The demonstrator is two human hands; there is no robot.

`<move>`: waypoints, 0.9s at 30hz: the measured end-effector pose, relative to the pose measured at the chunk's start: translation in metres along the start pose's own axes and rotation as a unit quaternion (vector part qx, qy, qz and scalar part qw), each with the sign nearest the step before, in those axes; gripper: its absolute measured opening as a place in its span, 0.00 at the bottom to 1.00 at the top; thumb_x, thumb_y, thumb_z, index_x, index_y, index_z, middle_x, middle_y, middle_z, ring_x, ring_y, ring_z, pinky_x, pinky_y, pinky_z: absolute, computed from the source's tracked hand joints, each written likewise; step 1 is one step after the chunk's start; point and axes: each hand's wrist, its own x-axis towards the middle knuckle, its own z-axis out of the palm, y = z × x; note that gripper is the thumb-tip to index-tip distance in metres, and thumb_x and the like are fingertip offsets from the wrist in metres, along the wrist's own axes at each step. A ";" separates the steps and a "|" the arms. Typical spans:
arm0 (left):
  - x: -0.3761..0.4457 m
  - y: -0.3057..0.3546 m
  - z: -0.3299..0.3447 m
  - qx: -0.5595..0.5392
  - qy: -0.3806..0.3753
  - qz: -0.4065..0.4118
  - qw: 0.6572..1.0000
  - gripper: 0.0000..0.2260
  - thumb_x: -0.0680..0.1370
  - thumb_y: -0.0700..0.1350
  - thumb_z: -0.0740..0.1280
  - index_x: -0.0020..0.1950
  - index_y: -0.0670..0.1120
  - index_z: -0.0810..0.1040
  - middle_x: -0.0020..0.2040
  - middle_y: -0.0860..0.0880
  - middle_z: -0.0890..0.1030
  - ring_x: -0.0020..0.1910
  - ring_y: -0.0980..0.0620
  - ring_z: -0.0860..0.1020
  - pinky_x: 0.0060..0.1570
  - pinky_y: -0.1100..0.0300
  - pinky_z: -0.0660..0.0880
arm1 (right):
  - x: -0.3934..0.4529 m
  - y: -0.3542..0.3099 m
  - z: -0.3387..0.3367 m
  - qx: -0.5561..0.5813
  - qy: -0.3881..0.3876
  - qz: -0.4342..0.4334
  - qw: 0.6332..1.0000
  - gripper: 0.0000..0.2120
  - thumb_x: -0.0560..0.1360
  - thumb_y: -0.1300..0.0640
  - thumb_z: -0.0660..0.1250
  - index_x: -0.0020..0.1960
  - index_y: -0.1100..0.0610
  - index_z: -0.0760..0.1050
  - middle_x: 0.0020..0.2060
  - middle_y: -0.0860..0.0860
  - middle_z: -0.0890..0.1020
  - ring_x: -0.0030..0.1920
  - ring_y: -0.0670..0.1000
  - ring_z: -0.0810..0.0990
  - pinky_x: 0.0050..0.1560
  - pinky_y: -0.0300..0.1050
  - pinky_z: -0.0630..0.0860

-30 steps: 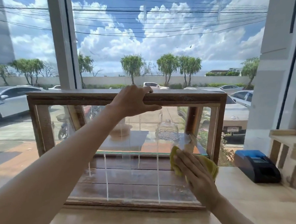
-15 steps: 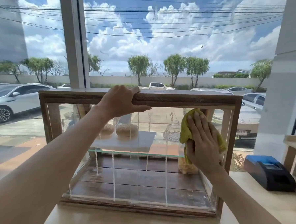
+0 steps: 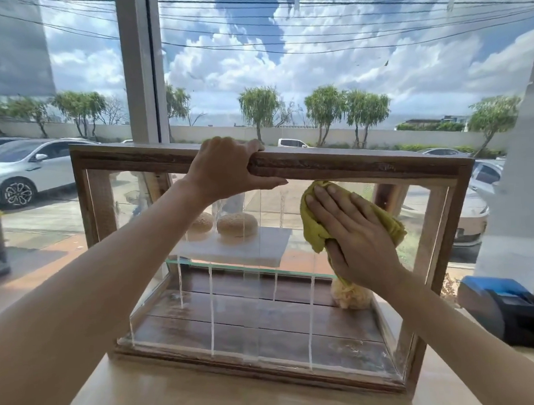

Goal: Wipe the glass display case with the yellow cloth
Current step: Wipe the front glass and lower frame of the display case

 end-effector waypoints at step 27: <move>-0.002 0.006 -0.006 -0.014 -0.027 -0.031 0.999 0.34 0.64 0.72 0.62 0.57 0.48 0.79 0.38 0.51 0.83 0.34 0.55 0.75 0.41 0.62 0.71 | -0.155 -0.054 0.061 -0.003 -0.259 -0.223 0.940 0.30 0.75 0.56 0.55 0.76 0.54 0.57 0.76 0.50 0.57 0.76 0.49 0.54 0.76 0.46 0.42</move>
